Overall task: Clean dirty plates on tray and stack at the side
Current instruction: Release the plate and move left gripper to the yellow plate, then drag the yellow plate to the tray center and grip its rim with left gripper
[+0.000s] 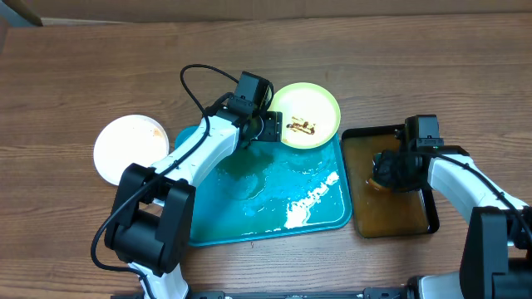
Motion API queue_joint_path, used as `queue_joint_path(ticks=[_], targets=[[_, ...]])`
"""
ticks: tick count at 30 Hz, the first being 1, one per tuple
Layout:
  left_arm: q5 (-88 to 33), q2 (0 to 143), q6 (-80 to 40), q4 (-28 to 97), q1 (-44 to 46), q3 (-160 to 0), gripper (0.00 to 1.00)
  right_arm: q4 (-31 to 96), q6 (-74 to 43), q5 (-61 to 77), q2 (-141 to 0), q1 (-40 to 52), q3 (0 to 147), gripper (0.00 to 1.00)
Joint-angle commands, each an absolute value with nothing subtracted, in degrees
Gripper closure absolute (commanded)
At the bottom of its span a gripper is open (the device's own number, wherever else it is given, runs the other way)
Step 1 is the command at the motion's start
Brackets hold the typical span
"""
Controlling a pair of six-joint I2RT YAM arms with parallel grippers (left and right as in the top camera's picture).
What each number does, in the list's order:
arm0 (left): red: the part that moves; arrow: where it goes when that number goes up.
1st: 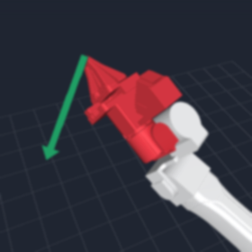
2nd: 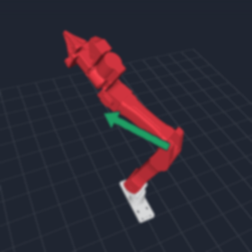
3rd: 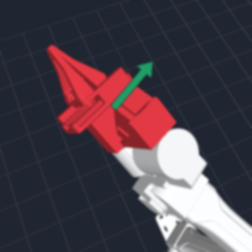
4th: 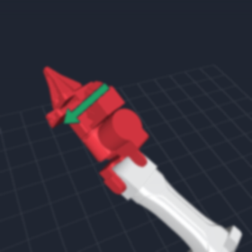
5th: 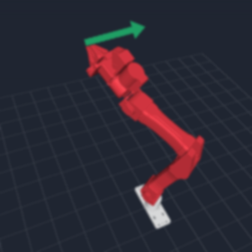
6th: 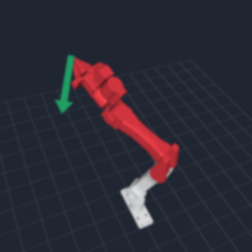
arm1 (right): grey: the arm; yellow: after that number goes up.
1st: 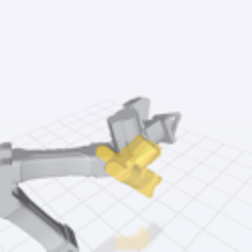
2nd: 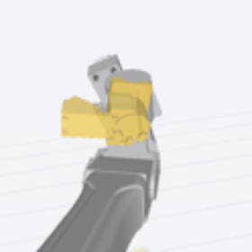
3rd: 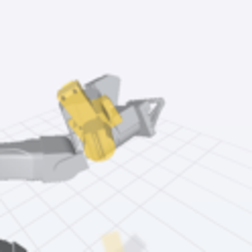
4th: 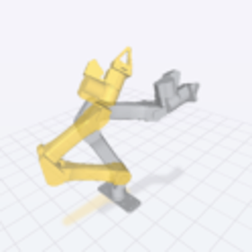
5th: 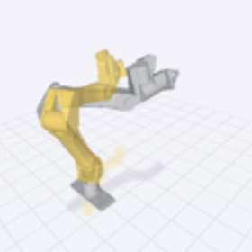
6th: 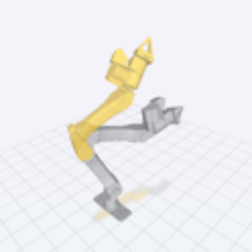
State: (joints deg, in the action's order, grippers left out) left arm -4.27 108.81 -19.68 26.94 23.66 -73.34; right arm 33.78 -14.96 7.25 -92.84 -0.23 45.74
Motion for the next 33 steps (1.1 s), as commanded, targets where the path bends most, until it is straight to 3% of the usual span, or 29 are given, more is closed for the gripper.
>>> queue_joint_path(ticks=[1, 15, 19, 27, 29, 33], targets=[[-2.2, 109.4, -21.8, 26.6, 24.1, -74.0, 0.28, 35.4, -14.7, 6.5, -94.1, 0.2, 44.1, 0.96], [-1.9, 113.1, -25.1, 26.5, 25.6, -74.0, 0.31, 35.9, -14.7, 6.5, -94.1, 0.2, 44.1, 0.96], [-1.1, 112.8, -25.3, 28.7, 25.5, -74.0, 0.43, 35.9, -14.7, 6.5, -94.1, 0.1, 44.1, 0.96], [-1.5, 109.9, -25.3, 39.2, 24.7, -74.0, 0.91, 35.2, -14.7, 6.5, -94.1, 0.1, 44.1, 0.96], [-1.5, 109.2, -25.3, 44.2, 24.7, -74.0, 0.94, 35.2, -14.7, 6.5, -94.1, 0.1, 44.1, 0.96], [-1.4, 108.9, -25.3, 51.1, 24.4, -74.0, 0.91, 35.2, -14.7, 6.5, -94.1, 0.1, 44.1, 0.96]])
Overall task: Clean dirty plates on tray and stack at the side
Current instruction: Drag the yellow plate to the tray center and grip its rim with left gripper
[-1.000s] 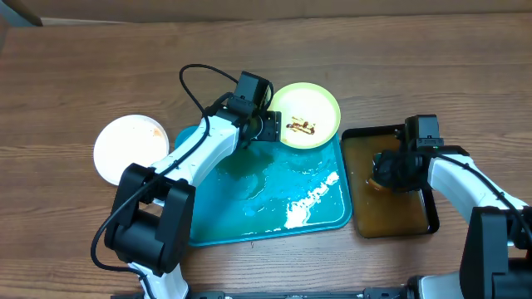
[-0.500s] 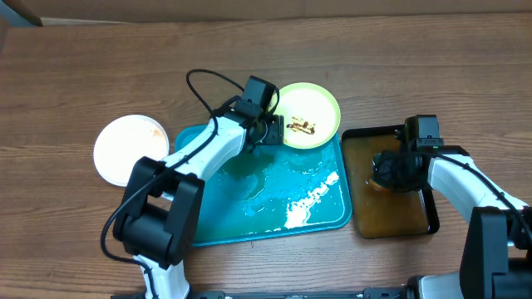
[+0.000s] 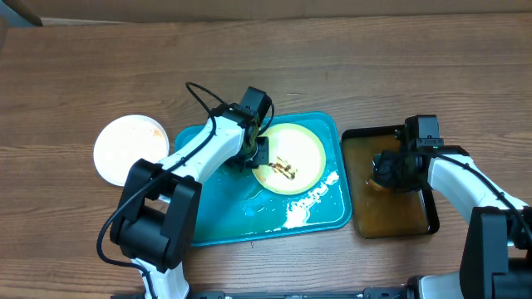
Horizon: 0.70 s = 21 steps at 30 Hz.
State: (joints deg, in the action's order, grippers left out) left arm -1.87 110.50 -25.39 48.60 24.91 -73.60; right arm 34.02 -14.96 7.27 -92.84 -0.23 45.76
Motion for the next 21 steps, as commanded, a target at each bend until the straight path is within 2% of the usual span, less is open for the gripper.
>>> queue_joint_path(ticks=[1, 9, 15, 21], targets=[[-1.3, 108.9, -25.3, 52.2, 24.4, -74.0, 0.90, 35.2, -14.7, 6.5, -94.1, 0.1, 44.1, 0.96], [-0.4, 108.9, -24.9, 53.1, 24.4, -74.0, 0.88, 37.1, -14.7, 6.5, -94.1, 0.2, 44.6, 0.96], [-0.4, 108.9, -24.9, 51.8, 24.3, -74.0, 0.83, 47.8, -14.3, 6.5, -93.4, 0.2, 54.4, 0.96], [-1.1, 108.9, -25.6, 50.3, 24.3, -74.0, 0.85, 55.8, -13.2, 6.5, -93.1, 0.3, 62.9, 0.96]])
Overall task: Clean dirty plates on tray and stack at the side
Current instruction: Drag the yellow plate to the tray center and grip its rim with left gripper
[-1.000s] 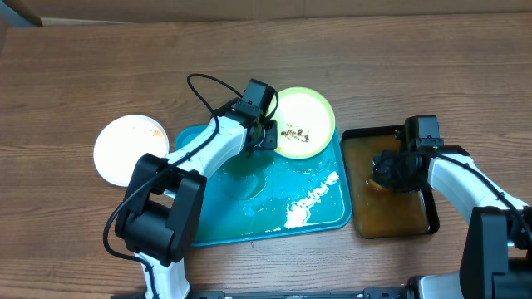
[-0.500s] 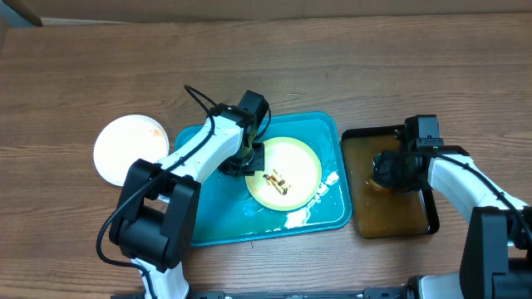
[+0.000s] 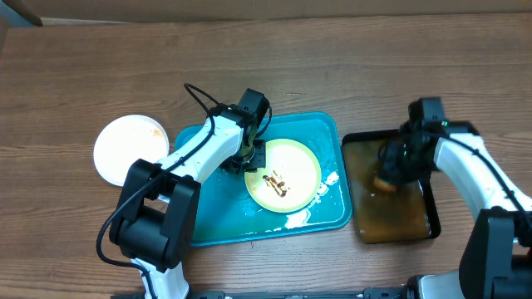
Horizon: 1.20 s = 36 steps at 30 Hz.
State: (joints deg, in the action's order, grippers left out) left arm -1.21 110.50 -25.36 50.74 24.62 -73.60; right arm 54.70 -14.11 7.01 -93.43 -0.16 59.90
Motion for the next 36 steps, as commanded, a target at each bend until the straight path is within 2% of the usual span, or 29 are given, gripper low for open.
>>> queue_joint_path(ticks=[1, 4, 5, 6, 7, 8, 11, 23, 32, 36], targets=[[-1.1, 108.9, -25.6, 50.3, 24.3, -74.0, 0.87, 56.2, -13.3, 6.5, -93.1, 0.3, 62.9, 0.96], [-1.7, 108.9, -26.0, 50.7, 24.4, -74.0, 0.92, 57.1, -13.2, 6.5, -93.3, 0.3, 61.6, 0.96], [-2.3, 108.9, -26.0, 51.0, 24.4, -74.0, 0.87, 57.1, -13.2, 6.5, -93.3, 0.3, 60.7, 0.96], [-2.8, 108.9, -25.9, 50.9, 24.4, -74.0, 0.73, 57.1, -13.3, 6.5, -93.3, 0.3, 59.9, 0.96], [-2.8, 108.9, -25.9, 50.4, 24.3, -74.0, 0.44, 57.1, -13.3, 6.5, -93.3, 0.3, 59.1, 0.96], [-2.7, 108.9, -25.4, 49.4, 24.3, -74.0, 0.39, 56.9, -13.3, 6.5, -93.3, 0.3, 58.1, 0.96], [-3.1, 108.9, -22.0, 45.9, 24.4, -74.5, 0.35, 55.6, -13.3, 6.5, -93.3, 0.3, 55.5, 0.96], [-4.1, 109.1, -13.3, 32.6, 24.8, -76.8, 0.33, 53.8, -13.3, 6.5, -93.3, 0.3, 53.5, 0.96], [-3.0, 113.3, -9.8, 32.3, 24.8, -76.6, 0.36, 53.9, -13.3, 6.5, -93.3, 0.3, 53.5, 0.96], [-2.9, 114.5, -9.8, 34.2, 24.8, -76.6, 0.60, 53.9, -13.3, 6.5, -93.3, 0.3, 53.5, 0.96]])
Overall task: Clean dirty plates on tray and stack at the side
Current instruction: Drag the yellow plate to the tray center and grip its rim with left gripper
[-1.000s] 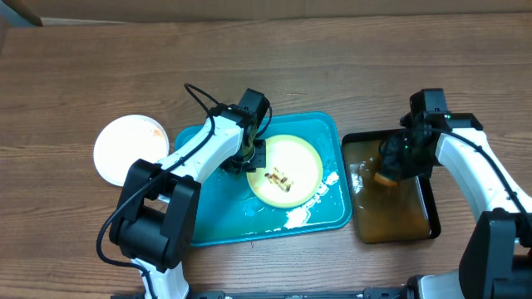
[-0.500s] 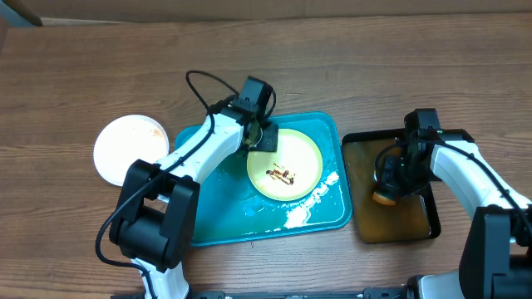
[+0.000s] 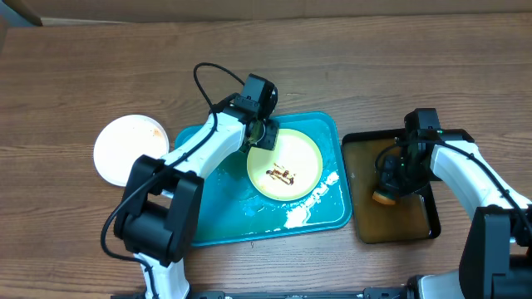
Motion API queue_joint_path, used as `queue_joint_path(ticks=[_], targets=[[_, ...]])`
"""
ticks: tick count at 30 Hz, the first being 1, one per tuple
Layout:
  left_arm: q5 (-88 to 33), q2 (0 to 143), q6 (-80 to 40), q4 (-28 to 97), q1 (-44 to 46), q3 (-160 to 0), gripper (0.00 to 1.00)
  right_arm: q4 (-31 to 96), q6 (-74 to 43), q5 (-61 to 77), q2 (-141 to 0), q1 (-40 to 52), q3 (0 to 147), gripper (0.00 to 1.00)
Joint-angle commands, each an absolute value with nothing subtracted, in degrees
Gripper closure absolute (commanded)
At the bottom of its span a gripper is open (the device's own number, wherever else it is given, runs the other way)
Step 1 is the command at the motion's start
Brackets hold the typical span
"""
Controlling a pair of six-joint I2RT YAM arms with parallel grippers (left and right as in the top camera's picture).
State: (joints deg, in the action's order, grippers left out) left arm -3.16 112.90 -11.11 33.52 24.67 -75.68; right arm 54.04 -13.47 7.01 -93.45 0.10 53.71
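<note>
A light green plate (image 3: 299, 154) with brown food scraps (image 3: 283, 174) lies on the teal tray (image 3: 216, 212), towards its right side. My left gripper (image 3: 263, 134) is at the plate's upper left rim and looks shut on it, though the wrist partly hides the fingers. A white plate (image 3: 129, 149) with an orange smear sits on the table left of the tray. My right gripper (image 3: 391, 178) hangs over the dark tray (image 3: 366, 224), shut on an orange sponge (image 3: 382, 197).
White foam (image 3: 312, 199) and wet streaks cover the teal tray's lower right. The dark tray holds brownish liquid and stands just right of the teal tray. The left arm's black cable (image 3: 208, 75) loops above the tray. Bare wooden table (image 3: 399, 75) lies behind both trays.
The left gripper shifted up along the green plate's rim, and the plate sits slightly farther back on the tray. The right gripper dropped lower over the dark tray, with the orange sponge now plainly showing.
The left gripper first held the green plate at the tray's far right corner, overhanging the table. It then had the plate on the tray, and later nearer the front. Meanwhile the right gripper sat low in the dark tray, was then raised, and now hangs with the sponge.
</note>
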Motion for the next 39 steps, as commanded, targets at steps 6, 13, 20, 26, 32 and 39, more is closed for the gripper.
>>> queue_joint_path(ticks=[6, 13, 20, 26, 32, 39], targets=[[-0.3, 114.4, -12.6, 38.6, 23.6, -76.6, 0.96, 53.8, -13.3, 6.5, -93.3, 0.3, 53.5, 0.96], [-0.5, 114.4, -25.7, 52.0, 20.3, -76.6, 0.96, 53.6, -13.2, 6.5, -93.3, 0.3, 53.5, 0.96], [-4.7, 114.1, -30.5, 60.8, 19.5, -76.7, 0.53, 53.0, -13.2, 6.5, -93.3, 0.3, 53.5, 0.96], [-4.6, 111.7, -30.2, 58.0, 19.5, -77.9, 0.50, 53.0, -13.2, 6.5, -93.3, 0.3, 53.5, 0.96], [-4.0, 111.3, -23.4, 53.6, 19.5, -82.1, 0.52, 51.2, -13.3, 6.5, -93.3, 0.3, 53.5, 0.96], [-4.0, 111.7, -15.1, 45.0, 19.5, -82.6, 0.46, 46.6, -13.2, 6.5, -93.3, 0.3, 53.5, 0.96]])
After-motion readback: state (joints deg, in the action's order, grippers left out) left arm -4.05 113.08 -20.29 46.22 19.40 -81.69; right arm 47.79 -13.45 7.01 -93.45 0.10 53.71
